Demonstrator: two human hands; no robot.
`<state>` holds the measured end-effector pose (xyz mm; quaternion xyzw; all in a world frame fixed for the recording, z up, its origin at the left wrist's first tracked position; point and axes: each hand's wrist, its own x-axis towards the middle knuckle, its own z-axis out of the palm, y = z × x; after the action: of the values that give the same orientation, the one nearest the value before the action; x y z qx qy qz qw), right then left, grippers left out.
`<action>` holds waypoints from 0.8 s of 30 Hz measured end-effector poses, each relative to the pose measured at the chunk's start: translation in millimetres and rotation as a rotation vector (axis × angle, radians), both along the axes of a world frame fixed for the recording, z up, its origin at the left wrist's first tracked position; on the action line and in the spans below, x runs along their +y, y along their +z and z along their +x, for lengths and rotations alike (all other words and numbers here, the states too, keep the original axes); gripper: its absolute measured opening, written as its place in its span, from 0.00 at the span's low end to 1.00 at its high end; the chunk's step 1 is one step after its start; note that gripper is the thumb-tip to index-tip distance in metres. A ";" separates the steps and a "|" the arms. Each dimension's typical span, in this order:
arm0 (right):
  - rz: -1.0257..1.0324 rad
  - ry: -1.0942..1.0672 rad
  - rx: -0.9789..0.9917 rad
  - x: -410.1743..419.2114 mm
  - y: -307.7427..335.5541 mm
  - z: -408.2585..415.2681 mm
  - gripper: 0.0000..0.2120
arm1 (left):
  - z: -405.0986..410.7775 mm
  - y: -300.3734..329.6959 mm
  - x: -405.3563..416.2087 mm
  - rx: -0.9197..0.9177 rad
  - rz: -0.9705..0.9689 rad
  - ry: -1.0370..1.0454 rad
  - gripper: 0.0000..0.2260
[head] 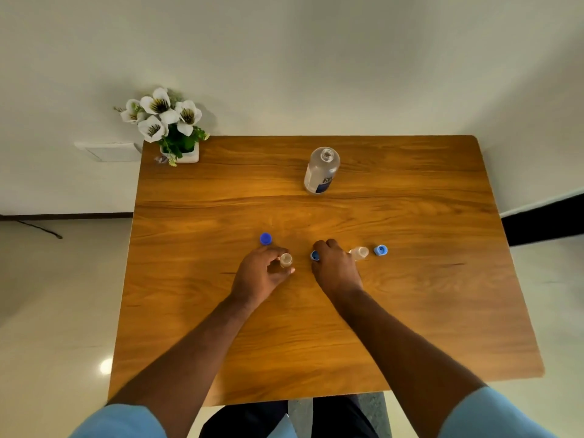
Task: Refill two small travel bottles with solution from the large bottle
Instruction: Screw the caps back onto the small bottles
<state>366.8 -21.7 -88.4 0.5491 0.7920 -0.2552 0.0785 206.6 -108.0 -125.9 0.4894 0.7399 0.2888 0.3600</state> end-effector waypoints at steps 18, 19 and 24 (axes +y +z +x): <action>0.066 -0.123 0.815 43.8 216.7 48.4 0.13 | 24.3 176.1 55.8 -0.218 0.328 0.156 0.15; 0.080 -0.084 0.822 52.1 231.0 52.6 0.14 | 28.6 188.6 61.0 -0.210 0.363 0.156 0.15; 0.214 0.053 0.845 94.5 304.8 67.3 0.18 | 41.7 249.5 95.7 -0.155 0.494 0.142 0.15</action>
<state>434.1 72.8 216.4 0.3809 0.7902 -0.3719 -0.3036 248.3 -12.3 123.7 0.4858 0.6496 0.5218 0.2641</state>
